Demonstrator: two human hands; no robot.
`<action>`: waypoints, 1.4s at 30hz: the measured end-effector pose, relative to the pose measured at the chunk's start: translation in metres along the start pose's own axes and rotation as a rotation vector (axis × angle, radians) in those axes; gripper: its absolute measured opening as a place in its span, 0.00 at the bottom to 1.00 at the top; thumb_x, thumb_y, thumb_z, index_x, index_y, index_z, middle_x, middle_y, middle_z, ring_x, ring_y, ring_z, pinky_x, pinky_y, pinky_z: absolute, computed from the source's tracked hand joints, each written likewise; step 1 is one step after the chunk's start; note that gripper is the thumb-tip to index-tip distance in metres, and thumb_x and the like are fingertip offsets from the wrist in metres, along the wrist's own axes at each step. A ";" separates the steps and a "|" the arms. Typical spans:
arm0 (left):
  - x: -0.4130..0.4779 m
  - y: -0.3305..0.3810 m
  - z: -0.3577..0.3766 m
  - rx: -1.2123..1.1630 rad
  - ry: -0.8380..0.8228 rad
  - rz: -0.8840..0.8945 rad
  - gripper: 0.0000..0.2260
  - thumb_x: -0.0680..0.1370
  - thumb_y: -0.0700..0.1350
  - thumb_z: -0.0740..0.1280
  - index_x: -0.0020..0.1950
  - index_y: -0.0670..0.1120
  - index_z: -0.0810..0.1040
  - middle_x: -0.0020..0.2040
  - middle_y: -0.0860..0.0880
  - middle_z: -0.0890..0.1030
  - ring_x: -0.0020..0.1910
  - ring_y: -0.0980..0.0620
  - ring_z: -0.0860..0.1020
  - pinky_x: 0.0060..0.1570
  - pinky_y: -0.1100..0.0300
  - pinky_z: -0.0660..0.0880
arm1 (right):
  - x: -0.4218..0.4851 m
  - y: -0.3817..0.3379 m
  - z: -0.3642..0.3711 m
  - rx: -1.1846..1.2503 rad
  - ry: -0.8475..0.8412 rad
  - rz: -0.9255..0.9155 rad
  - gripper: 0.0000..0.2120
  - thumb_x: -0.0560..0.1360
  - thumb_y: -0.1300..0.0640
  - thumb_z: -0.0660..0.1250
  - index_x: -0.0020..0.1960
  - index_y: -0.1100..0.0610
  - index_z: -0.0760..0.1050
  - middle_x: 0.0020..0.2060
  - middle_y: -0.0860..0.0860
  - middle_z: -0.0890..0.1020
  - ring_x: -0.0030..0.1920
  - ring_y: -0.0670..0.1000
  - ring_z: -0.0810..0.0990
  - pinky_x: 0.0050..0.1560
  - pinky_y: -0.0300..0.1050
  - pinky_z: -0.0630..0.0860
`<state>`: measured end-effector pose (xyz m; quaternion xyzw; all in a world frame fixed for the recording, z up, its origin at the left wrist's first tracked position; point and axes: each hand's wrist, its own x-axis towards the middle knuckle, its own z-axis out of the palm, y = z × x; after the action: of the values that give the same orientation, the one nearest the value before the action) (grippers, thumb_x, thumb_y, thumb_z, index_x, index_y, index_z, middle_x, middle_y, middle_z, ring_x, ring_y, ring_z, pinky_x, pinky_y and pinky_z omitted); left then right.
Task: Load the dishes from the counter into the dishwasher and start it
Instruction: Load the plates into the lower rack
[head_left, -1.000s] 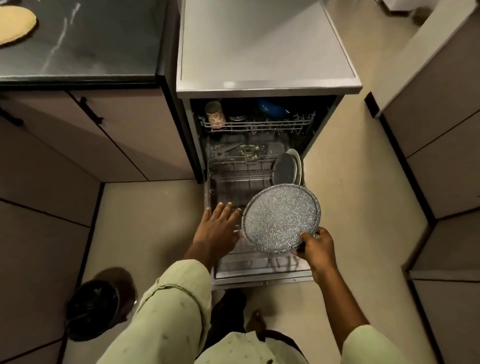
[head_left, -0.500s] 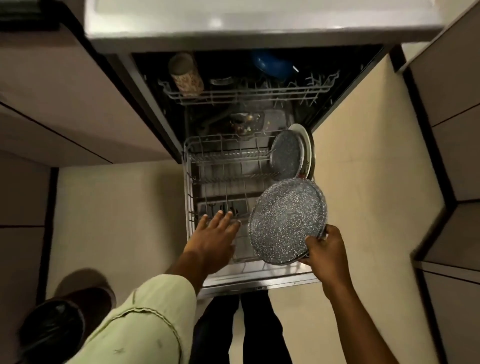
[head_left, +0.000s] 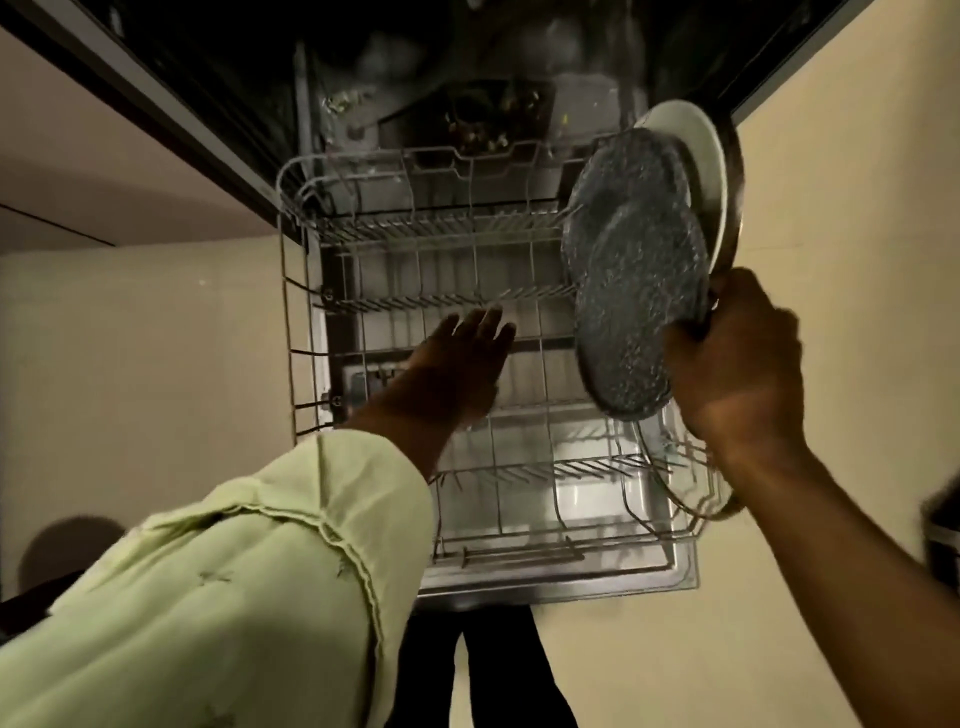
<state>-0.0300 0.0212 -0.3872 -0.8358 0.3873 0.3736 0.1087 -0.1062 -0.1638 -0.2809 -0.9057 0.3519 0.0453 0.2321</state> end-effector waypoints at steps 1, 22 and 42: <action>0.017 0.001 0.002 -0.009 0.006 -0.007 0.34 0.84 0.51 0.56 0.81 0.44 0.39 0.80 0.41 0.38 0.80 0.43 0.42 0.78 0.47 0.44 | 0.011 0.001 0.005 -0.019 0.033 -0.016 0.14 0.77 0.58 0.64 0.62 0.61 0.73 0.51 0.64 0.81 0.51 0.67 0.79 0.49 0.54 0.76; 0.108 0.013 0.000 -0.236 -0.091 -0.200 0.52 0.74 0.50 0.74 0.80 0.43 0.36 0.80 0.41 0.35 0.80 0.41 0.43 0.77 0.49 0.43 | 0.093 -0.012 0.024 -0.069 0.114 -0.087 0.17 0.78 0.60 0.63 0.66 0.61 0.73 0.57 0.60 0.81 0.56 0.62 0.79 0.55 0.49 0.75; 0.110 0.009 -0.005 -0.247 -0.119 -0.183 0.52 0.74 0.54 0.73 0.80 0.44 0.36 0.80 0.42 0.36 0.80 0.41 0.43 0.77 0.49 0.44 | 0.103 -0.020 0.057 -0.125 0.118 -0.125 0.21 0.79 0.58 0.62 0.71 0.58 0.69 0.63 0.57 0.78 0.63 0.59 0.76 0.65 0.45 0.66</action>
<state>0.0127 -0.0497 -0.4607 -0.8510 0.2534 0.4559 0.0614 -0.0111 -0.1892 -0.3489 -0.9396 0.3042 -0.0006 0.1566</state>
